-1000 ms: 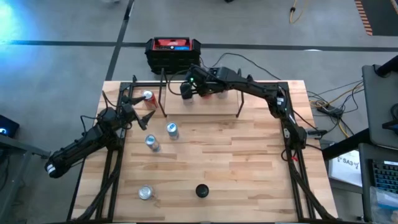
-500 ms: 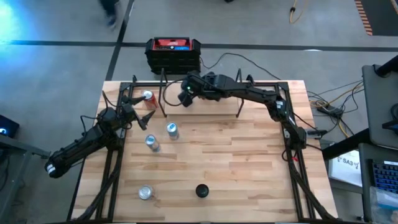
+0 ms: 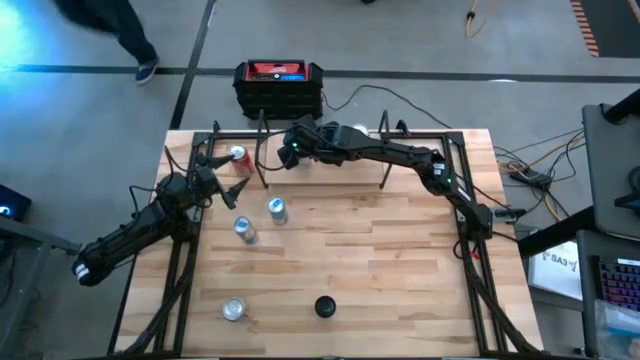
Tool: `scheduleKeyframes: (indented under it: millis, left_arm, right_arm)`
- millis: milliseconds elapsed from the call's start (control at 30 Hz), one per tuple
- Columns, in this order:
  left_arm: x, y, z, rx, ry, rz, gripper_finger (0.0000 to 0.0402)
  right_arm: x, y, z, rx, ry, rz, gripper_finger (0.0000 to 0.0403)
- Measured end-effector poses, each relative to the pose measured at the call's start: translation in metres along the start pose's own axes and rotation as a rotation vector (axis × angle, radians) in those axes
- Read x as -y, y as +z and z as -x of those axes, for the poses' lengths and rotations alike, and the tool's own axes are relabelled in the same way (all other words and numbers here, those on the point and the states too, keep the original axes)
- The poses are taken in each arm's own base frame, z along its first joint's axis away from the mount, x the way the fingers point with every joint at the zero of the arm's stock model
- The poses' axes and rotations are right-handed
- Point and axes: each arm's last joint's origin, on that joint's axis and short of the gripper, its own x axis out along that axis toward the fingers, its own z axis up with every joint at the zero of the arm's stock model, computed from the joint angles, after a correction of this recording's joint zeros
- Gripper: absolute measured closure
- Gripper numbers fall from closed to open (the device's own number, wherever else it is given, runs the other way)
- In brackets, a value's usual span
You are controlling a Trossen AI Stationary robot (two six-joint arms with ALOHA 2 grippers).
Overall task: Place canned beverage on shelf
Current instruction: Adjust the white and pink soda can on the shelf
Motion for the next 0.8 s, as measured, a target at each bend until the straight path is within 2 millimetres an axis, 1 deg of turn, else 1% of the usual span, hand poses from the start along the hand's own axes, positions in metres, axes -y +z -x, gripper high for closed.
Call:
scheduleKeyframes:
  millis: [200,367,800]
  left_arm:
    - [0.000,0.000,0.000,0.000,0.000,0.000,0.0003]
    - [0.000,0.000,0.000,-0.001,0.000,0.000,0.0003]
    - [0.000,0.000,0.000,0.000,0.000,0.000,0.0003]
  right_arm:
    - [-0.004,-0.004,-0.016,0.010,-0.001,-0.019,0.0003]
    - [-0.007,-0.004,-0.022,0.034,0.010,-0.034,0.0003]
    - [-0.012,-0.016,-0.045,0.072,-0.066,-0.078,0.0003]
